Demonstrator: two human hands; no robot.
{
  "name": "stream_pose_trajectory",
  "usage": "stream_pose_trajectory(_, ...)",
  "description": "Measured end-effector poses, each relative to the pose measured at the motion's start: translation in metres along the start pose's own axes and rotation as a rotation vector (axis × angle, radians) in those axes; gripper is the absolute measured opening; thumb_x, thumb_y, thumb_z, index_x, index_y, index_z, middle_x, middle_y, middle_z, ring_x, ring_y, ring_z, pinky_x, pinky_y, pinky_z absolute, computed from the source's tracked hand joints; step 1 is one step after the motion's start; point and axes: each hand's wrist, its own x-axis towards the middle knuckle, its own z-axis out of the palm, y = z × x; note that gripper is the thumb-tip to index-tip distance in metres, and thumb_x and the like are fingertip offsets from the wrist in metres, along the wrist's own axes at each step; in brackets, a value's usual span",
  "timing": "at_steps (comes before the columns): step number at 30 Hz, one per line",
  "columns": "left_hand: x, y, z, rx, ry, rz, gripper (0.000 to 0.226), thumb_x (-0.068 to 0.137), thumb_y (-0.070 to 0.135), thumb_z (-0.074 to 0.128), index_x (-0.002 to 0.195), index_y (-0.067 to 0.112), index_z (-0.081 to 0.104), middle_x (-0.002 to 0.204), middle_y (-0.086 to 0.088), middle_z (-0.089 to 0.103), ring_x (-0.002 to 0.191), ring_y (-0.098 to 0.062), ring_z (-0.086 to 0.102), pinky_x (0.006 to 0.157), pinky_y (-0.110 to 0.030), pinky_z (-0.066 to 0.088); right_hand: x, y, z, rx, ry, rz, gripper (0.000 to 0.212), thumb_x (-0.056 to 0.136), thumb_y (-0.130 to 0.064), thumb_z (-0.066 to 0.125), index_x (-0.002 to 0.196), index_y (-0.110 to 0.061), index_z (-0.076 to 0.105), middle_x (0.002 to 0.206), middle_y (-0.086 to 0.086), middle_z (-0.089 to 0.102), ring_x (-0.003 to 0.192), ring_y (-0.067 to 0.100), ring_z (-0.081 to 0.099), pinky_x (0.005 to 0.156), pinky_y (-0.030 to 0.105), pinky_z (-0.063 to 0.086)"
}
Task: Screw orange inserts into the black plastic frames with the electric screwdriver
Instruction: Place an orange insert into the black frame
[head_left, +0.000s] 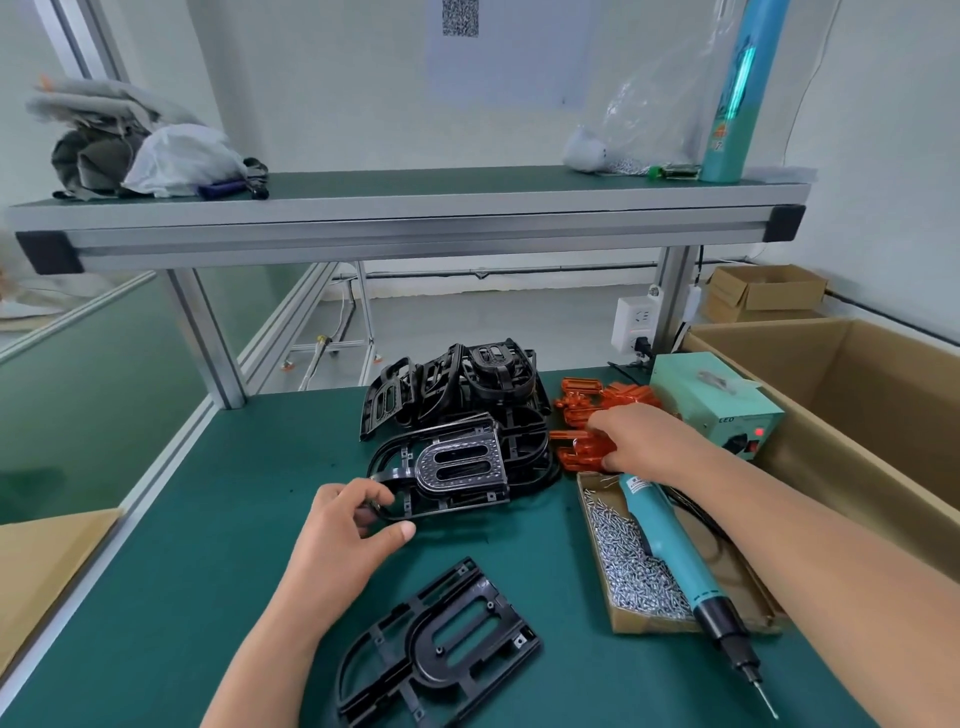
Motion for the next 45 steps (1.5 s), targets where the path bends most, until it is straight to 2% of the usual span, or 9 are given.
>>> stream_pose_trajectory(9, -0.003, -0.002, -0.009, 0.122, 0.000, 0.004, 0.030, 0.078, 0.044, 0.088, 0.090, 0.035, 0.063, 0.100, 0.009, 0.063, 0.091, -0.010, 0.060, 0.076, -0.029, 0.048, -0.021, -0.003, 0.000, 0.114, 0.167, -0.016, 0.047, 0.097, -0.042, 0.067, 0.142, -0.031, 0.059, 0.121, -0.010, 0.065, 0.104, 0.015, 0.065, 0.081, 0.035, 0.052)
stream_pose_trajectory(15, -0.008, 0.003, -0.011, 0.182, -0.029, 0.001, 0.040, 0.078, 0.052, 0.085, 0.074, 0.022, 0.058, 0.073, 0.007, 0.062, 0.058, -0.005, 0.050, 0.059, -0.028, 0.045, -0.045, -0.015, -0.002, 0.265, 0.218, -0.016, 0.048, 0.098, -0.044, 0.065, 0.144, -0.031, 0.058, 0.130, -0.014, 0.058, 0.109, 0.011, 0.062, 0.091, 0.035, 0.051)
stream_pose_trajectory(21, -0.016, 0.010, -0.018, 0.173, -0.038, 0.034, 0.032, 0.082, 0.049, 0.085, 0.074, 0.026, 0.065, 0.085, 0.010, 0.065, 0.075, -0.001, 0.059, 0.066, -0.027, 0.044, -0.081, -0.042, -0.005, 0.479, 0.274, -0.031, 0.044, 0.098, -0.041, 0.066, 0.141, -0.030, 0.063, 0.123, -0.021, 0.056, 0.106, -0.003, 0.057, 0.091, 0.021, 0.043)
stream_pose_trajectory(24, -0.018, 0.011, -0.027, 0.175, -0.046, 0.053, 0.037, 0.084, 0.052, 0.082, 0.069, 0.025, 0.063, 0.078, 0.010, 0.056, 0.063, -0.002, 0.054, 0.062, -0.027, 0.040, -0.102, -0.063, -0.007, 0.543, 0.273, -0.073, 0.042, 0.098, -0.041, 0.066, 0.140, -0.035, 0.061, 0.121, -0.031, 0.052, 0.108, -0.010, 0.053, 0.088, 0.013, 0.041)
stream_pose_trajectory(29, -0.024, 0.010, -0.050, 0.044, -0.317, -0.068, 0.052, 0.071, 0.076, 0.075, 0.086, 0.026, 0.073, 0.069, 0.007, 0.061, 0.062, -0.007, 0.051, 0.066, -0.029, 0.043, -0.134, -0.104, 0.007, 0.719, 0.330, -0.153, 0.045, 0.096, -0.029, 0.075, 0.138, -0.035, 0.061, 0.126, -0.029, 0.055, 0.121, -0.006, 0.053, 0.098, 0.006, 0.036)
stream_pose_trajectory(32, -0.030, 0.020, -0.045, 0.043, -0.572, -0.093, 0.046, 0.069, 0.069, 0.080, 0.099, 0.034, 0.080, 0.092, 0.006, 0.078, 0.079, -0.009, 0.069, 0.078, -0.026, 0.055, -0.144, -0.125, 0.022, 0.760, 0.315, -0.193, 0.049, 0.096, -0.027, 0.075, 0.142, -0.030, 0.059, 0.131, -0.025, 0.055, 0.127, -0.001, 0.053, 0.105, 0.010, 0.034)
stream_pose_trajectory(36, -0.029, 0.022, -0.038, 0.062, -0.558, -0.063, 0.014, 0.081, 0.038, 0.086, 0.094, 0.039, 0.082, 0.096, 0.007, 0.080, 0.090, -0.009, 0.075, 0.089, -0.027, 0.056, -0.151, -0.145, 0.040, 0.829, 0.295, -0.203, 0.052, 0.096, -0.033, 0.074, 0.145, -0.035, 0.055, 0.130, -0.027, 0.058, 0.128, -0.002, 0.055, 0.106, 0.014, 0.038)
stream_pose_trajectory(40, -0.033, 0.032, -0.026, 0.030, -0.566, 0.011, 0.015, 0.091, 0.019, 0.081, 0.094, 0.034, 0.084, 0.095, 0.008, 0.080, 0.089, -0.007, 0.074, 0.084, -0.019, 0.053, -0.152, -0.147, 0.050, 0.868, 0.242, -0.204, 0.053, 0.096, -0.033, 0.075, 0.145, -0.039, 0.055, 0.134, -0.030, 0.058, 0.131, -0.005, 0.054, 0.105, 0.013, 0.040)
stream_pose_trajectory(45, -0.036, 0.041, -0.008, 0.050, -0.581, 0.077, 0.014, 0.093, 0.017, 0.076, 0.095, 0.029, 0.083, 0.094, 0.007, 0.079, 0.091, -0.015, 0.073, 0.091, -0.034, 0.056, -0.156, -0.143, 0.056, 0.833, 0.197, -0.217, 0.051, 0.096, -0.039, 0.075, 0.143, -0.042, 0.056, 0.134, -0.033, 0.057, 0.129, -0.005, 0.055, 0.106, 0.014, 0.038)
